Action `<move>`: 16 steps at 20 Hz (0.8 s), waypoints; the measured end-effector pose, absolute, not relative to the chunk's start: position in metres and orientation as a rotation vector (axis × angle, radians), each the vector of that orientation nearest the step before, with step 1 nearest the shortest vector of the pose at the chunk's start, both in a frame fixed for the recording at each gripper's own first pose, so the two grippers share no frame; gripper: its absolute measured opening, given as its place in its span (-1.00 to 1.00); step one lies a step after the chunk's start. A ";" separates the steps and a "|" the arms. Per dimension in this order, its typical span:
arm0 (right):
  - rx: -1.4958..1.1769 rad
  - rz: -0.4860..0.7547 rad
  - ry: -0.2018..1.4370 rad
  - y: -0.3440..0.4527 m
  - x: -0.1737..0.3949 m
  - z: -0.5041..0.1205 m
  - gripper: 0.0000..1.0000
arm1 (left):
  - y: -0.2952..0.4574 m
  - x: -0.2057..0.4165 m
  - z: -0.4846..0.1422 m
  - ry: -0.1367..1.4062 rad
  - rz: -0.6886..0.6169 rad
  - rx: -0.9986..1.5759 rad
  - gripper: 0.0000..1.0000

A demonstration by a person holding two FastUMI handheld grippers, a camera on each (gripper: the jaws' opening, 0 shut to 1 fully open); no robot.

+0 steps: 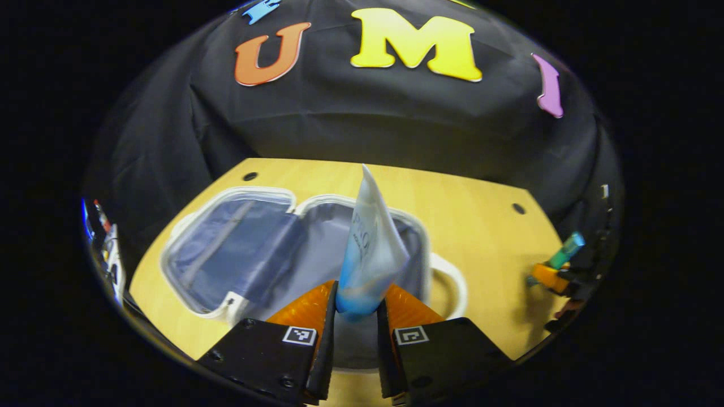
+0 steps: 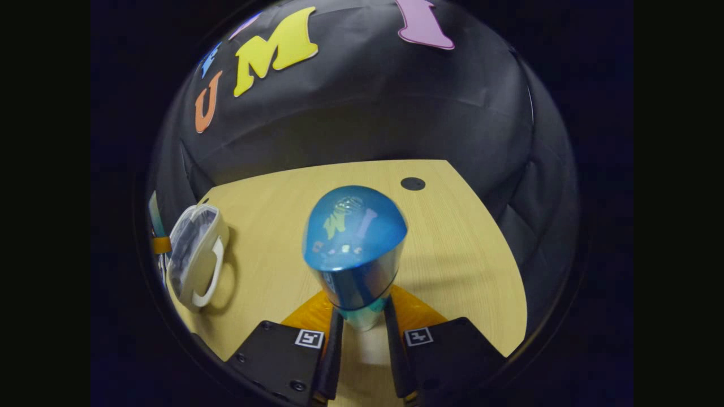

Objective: First open the suitcase, pack the skin care products into it, and then close the suitcase.

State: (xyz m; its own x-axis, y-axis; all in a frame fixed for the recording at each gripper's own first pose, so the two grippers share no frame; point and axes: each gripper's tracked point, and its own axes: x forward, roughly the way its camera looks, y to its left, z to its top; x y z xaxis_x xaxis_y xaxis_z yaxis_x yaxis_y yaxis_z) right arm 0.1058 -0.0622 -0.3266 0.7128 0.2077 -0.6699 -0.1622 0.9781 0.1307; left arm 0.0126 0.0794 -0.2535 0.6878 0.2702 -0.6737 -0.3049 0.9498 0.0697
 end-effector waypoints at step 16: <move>0.136 0.428 0.746 -0.012 -0.007 -0.201 -0.30 | 0.156 -0.014 -0.351 1.307 0.616 0.179 -0.24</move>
